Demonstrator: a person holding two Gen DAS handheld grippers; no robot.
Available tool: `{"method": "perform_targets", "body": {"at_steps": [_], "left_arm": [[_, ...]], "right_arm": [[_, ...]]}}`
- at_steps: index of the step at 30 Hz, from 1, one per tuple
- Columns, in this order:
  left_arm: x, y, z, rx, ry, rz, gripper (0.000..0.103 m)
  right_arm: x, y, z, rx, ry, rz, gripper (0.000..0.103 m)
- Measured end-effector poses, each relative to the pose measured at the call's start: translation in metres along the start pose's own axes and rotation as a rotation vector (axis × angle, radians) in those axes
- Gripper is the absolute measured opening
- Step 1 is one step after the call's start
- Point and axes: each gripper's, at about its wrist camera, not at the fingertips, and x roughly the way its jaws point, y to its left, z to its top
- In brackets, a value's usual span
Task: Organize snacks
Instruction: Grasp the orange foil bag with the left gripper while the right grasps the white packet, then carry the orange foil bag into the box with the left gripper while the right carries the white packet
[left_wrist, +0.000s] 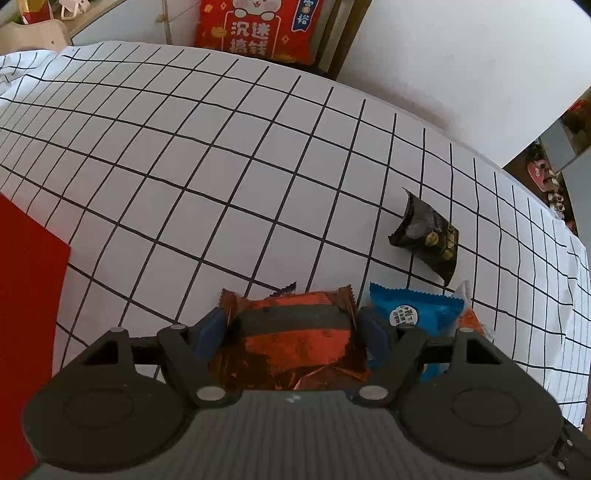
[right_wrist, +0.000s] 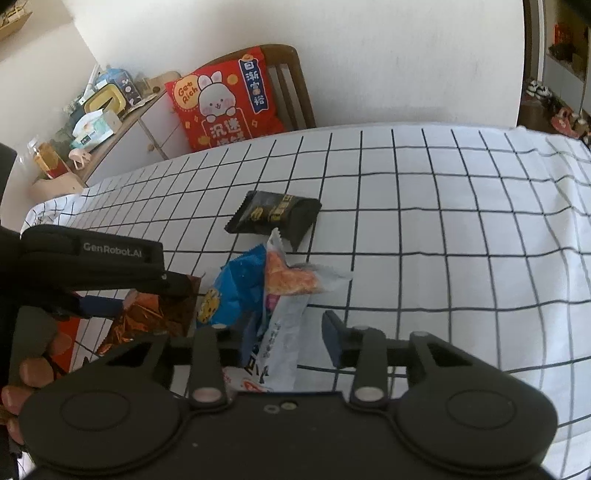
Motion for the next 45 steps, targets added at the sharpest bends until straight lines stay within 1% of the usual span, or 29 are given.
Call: {"method": "perform_targets", "body": {"at_steps": [2, 4, 6, 7, 8, 11, 12, 17, 20, 25, 30, 37, 41, 45], "left_arm": [[0.000, 0.000, -0.001, 0.002, -0.007, 0.003, 0.077], [0.000, 0.002, -0.002, -0.002, -0.008, 0.002, 0.077], [-0.002, 0.004, -0.003, -0.003, -0.015, -0.004, 0.072], [-0.002, 0.004, -0.003, -0.002, -0.019, -0.009, 0.069], [-0.004, 0.004, -0.004, 0.000, -0.023, -0.011, 0.067], [-0.007, 0.006, -0.006, -0.002, -0.022, -0.010, 0.061], [-0.008, 0.008, -0.007, -0.007, -0.018, -0.014, 0.061], [-0.014, 0.016, -0.017, -0.016, -0.015, -0.020, 0.057], [-0.021, 0.023, -0.027, -0.022, -0.018, -0.027, 0.056], [-0.036, 0.029, -0.045, -0.020, -0.030, -0.038, 0.056], [-0.053, 0.032, -0.064, -0.004, -0.039, -0.047, 0.056], [-0.080, 0.045, -0.087, 0.002, -0.046, -0.070, 0.056], [-0.096, 0.055, -0.100, -0.002, -0.041, -0.079, 0.056], [-0.119, 0.061, -0.112, 0.028, -0.058, -0.072, 0.056]], "right_arm": [[0.003, 0.000, -0.001, 0.011, 0.005, 0.007, 0.037], [0.006, 0.001, -0.002, 0.008, 0.010, 0.010, 0.033], [0.005, 0.003, -0.003, 0.005, 0.006, 0.020, 0.021], [0.005, 0.004, -0.003, 0.006, 0.004, 0.025, 0.018], [0.004, 0.005, -0.003, 0.006, 0.001, 0.027, 0.015], [0.000, 0.006, -0.005, -0.003, -0.009, 0.012, 0.011], [-0.001, 0.006, -0.005, -0.005, -0.012, 0.009, 0.008], [-0.010, 0.004, -0.013, -0.018, -0.008, -0.012, 0.007], [-0.019, 0.004, -0.021, -0.019, -0.004, -0.009, 0.007], [-0.041, 0.006, -0.034, -0.025, -0.024, 0.000, 0.007], [-0.067, 0.010, -0.041, -0.032, -0.044, 0.022, 0.007], [-0.098, 0.020, -0.054, -0.045, -0.053, 0.048, 0.007], [-0.114, 0.030, -0.063, -0.053, -0.054, 0.074, 0.007], [-0.129, 0.044, -0.070, -0.071, -0.054, 0.098, 0.007]]}}
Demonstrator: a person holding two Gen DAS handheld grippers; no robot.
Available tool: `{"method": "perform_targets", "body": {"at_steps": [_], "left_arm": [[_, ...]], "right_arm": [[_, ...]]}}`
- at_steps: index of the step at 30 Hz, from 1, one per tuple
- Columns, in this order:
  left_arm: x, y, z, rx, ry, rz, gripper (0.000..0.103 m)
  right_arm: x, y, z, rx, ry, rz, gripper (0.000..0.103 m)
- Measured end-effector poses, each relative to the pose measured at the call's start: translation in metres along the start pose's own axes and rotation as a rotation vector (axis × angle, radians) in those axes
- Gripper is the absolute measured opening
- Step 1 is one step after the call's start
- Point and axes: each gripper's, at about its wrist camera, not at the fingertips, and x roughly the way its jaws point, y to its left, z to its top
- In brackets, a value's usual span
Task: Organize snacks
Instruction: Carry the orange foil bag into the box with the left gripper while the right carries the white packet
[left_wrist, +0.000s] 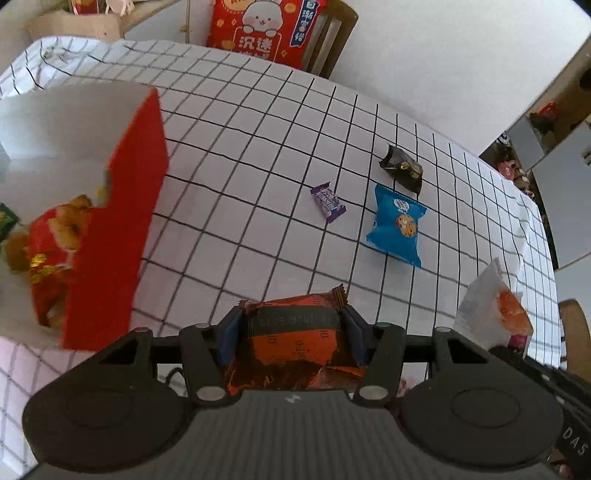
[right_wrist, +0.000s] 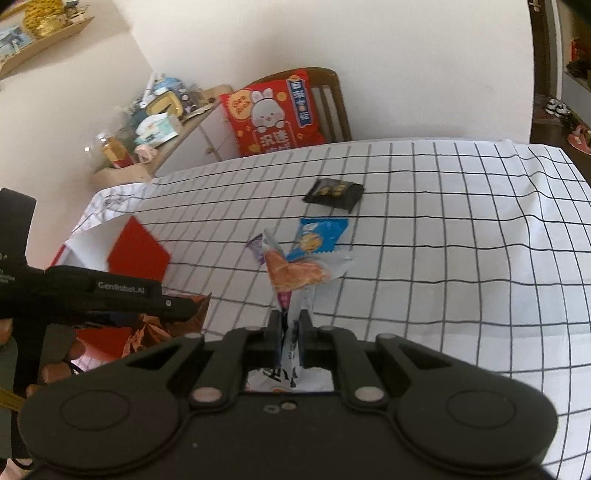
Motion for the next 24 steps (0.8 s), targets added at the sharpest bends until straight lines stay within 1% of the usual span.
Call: {"method": "perform_targets", "body": {"at_steps": [7, 12, 20, 24], "left_arm": [[-0.041, 0.017, -0.016, 0.027, -0.020, -0.001, 0.056], [-0.068, 0.039, -0.021, 0.018, -0.045, -0.006, 0.056], [-0.109, 0.075, -0.015, -0.004, -0.105, 0.008, 0.056], [-0.122, 0.093, -0.007, -0.017, -0.140, 0.025, 0.056]], "right_arm": [[-0.016, 0.032, -0.005, -0.031, 0.008, 0.041, 0.007], [-0.022, 0.059, -0.005, -0.063, 0.005, 0.071, 0.007], [-0.023, 0.106, 0.001, -0.101, -0.009, 0.116, 0.007], [-0.019, 0.130, 0.008, -0.125, -0.014, 0.135, 0.007]]}}
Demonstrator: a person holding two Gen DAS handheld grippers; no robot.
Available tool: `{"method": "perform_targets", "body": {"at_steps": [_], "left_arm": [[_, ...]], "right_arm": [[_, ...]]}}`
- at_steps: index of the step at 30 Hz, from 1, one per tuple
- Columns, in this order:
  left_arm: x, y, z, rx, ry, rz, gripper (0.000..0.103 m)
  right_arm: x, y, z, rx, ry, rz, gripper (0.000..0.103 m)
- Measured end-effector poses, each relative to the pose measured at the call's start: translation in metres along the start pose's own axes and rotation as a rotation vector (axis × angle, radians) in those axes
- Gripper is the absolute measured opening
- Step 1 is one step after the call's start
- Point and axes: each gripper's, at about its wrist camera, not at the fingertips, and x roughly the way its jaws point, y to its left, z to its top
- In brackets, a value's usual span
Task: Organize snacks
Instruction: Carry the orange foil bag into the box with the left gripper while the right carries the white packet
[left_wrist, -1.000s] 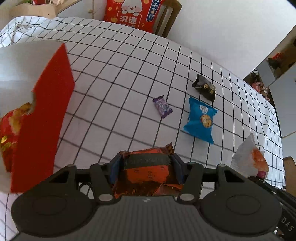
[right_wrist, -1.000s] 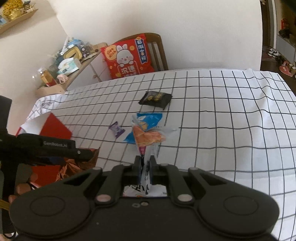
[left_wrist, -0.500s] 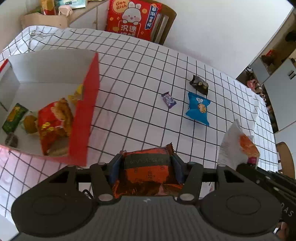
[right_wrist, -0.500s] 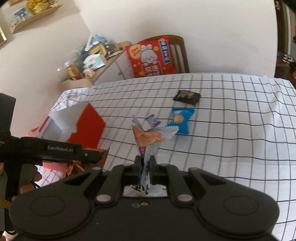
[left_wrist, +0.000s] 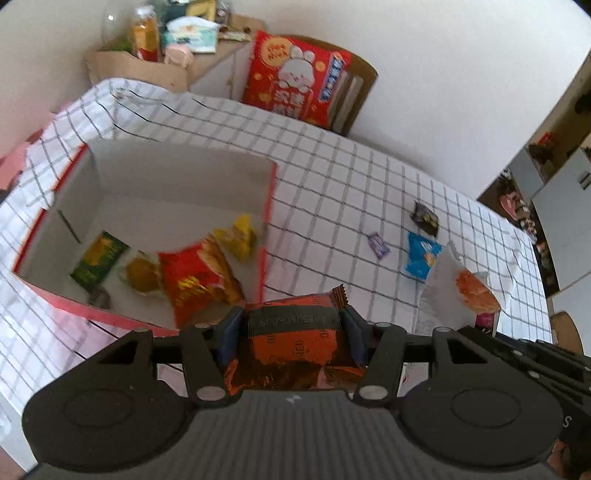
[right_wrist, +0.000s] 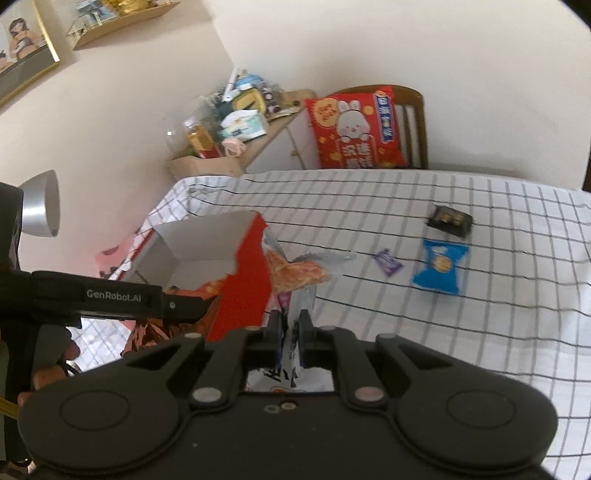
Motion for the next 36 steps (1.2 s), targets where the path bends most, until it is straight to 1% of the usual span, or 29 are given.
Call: {"method": "perform_targets", "body": {"at_steps": [10, 19, 23, 29, 31, 36], "left_arm": [[-0.013, 0.053, 0.029, -0.033, -0.064, 0.060, 0.056], [-0.010, 0.104, 0.047, -0.071, -0.081, 0.127, 0.056], [-0.002, 0.127, 0.056, -0.091, -0.081, 0.158, 0.056], [0.019, 0.156, 0.067, -0.102, -0.063, 0.193, 0.056], [0.029, 0.163, 0.072, -0.094, -0.056, 0.210, 0.056], [0.053, 0.178, 0.079, -0.097, -0.030, 0.239, 0.056]], "right_arm": [[0.035, 0.054, 0.028, -0.052, 0.000, 0.049, 0.007], [0.078, 0.096, 0.046, -0.098, 0.023, 0.062, 0.007], [0.099, 0.111, 0.049, -0.137, 0.027, 0.049, 0.007], [0.140, 0.128, 0.056, -0.188, 0.057, 0.029, 0.007], [0.155, 0.130, 0.059, -0.197, 0.066, 0.006, 0.008], [0.191, 0.131, 0.065, -0.199, 0.104, -0.009, 0.008]]}}
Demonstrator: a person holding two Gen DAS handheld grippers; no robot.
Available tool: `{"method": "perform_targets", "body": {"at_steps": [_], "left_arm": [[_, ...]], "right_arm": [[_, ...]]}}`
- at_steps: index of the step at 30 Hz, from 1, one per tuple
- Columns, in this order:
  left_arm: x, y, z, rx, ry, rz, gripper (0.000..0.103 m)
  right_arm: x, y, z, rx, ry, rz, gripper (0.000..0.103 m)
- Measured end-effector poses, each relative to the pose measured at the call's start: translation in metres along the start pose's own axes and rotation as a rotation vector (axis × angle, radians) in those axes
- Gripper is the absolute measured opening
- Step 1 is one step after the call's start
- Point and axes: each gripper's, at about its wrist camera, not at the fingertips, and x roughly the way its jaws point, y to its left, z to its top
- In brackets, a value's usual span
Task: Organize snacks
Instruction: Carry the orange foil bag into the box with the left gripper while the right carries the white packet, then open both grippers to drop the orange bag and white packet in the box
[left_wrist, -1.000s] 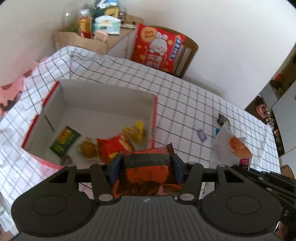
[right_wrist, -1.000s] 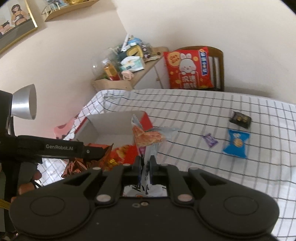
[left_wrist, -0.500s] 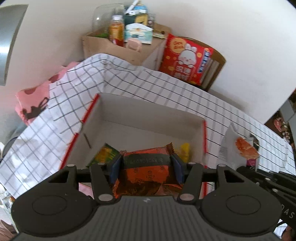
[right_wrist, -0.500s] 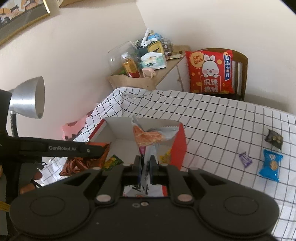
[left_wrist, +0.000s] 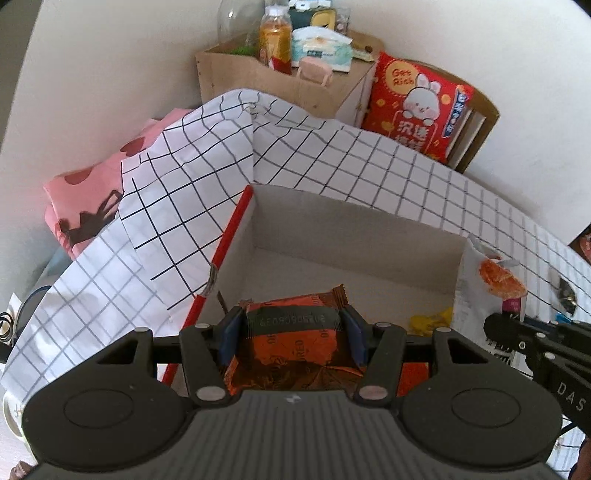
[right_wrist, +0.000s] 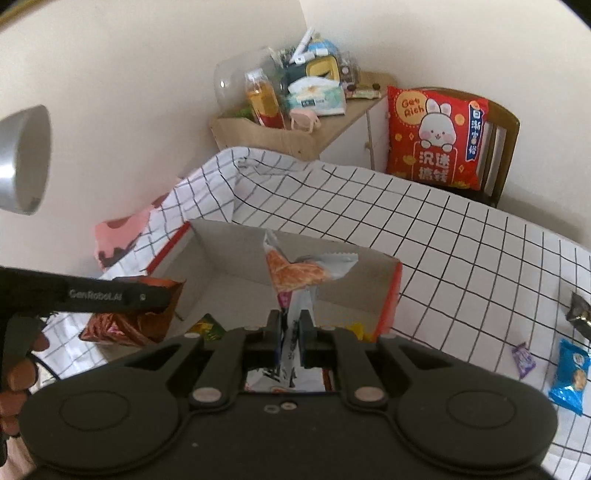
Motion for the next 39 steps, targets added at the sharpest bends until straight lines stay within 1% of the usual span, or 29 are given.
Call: {"method": "perform_targets", "body": {"at_steps": [5, 13, 18, 23, 26, 34, 37, 39], "left_arm": [[0.023, 0.007, 0.004, -0.025, 0.045, 0.014, 0.056], [0.052, 0.000, 0.001, 0.005, 0.095, 0.029, 0.056], [0.067, -0.005, -0.004, 0.017, 0.136, 0.038, 0.057], [0.075, -0.009, -0.009, 0.023, 0.168, 0.038, 0.059], [0.077, -0.007, -0.010, 0.009, 0.181, 0.025, 0.060], [0.063, -0.001, -0.014, -0.021, 0.148, 0.001, 0.060], [0.052, 0.000, -0.015, -0.017, 0.115, -0.015, 0.060], [0.042, 0.001, -0.016, -0.019, 0.091, -0.023, 0.063]], "right_arm": [[0.028, 0.000, 0.006, -0.007, 0.040, -0.001, 0.008], [0.058, -0.002, 0.007, -0.018, 0.101, -0.002, 0.008], [0.061, -0.006, 0.005, -0.005, 0.121, 0.008, 0.016], [0.060, -0.007, 0.002, 0.008, 0.130, 0.012, 0.021], [0.059, -0.006, 0.001, 0.009, 0.136, 0.013, 0.024], [0.051, -0.004, -0.006, 0.017, 0.141, 0.000, 0.030], [0.043, -0.002, -0.008, 0.012, 0.135, 0.005, 0.032], [0.036, 0.000, -0.008, 0.008, 0.126, 0.008, 0.035]]}}
